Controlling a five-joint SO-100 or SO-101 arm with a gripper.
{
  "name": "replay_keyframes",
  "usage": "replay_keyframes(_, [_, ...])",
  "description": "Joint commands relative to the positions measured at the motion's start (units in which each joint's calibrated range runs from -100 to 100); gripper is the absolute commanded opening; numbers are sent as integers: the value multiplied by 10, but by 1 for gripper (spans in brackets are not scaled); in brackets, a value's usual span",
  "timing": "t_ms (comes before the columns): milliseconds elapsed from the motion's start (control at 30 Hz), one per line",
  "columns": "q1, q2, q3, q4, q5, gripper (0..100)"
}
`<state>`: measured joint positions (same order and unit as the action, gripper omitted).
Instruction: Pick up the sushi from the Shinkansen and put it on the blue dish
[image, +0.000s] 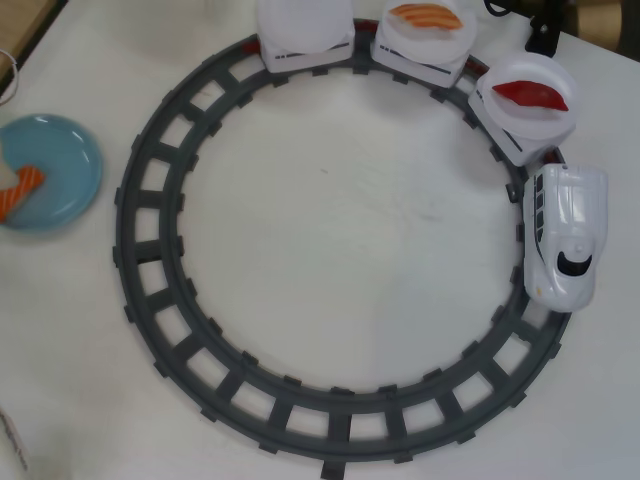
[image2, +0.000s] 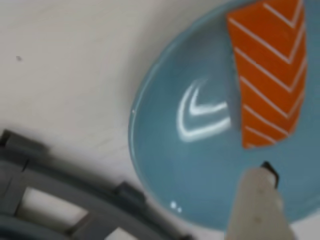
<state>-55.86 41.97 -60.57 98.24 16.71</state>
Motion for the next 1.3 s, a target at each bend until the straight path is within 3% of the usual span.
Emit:
replay_keyframes(0, [9,-109,61,10,-8,42])
replay_keyframes(333, [37,-306,321,10,-46,41])
replay_keyframes(733, [73,-471,532,10,-63,3])
replay_keyframes(1000, [73,-622,657,7,-70,3])
replay_keyframes(1267, [84,-773,853,-89,-87,3])
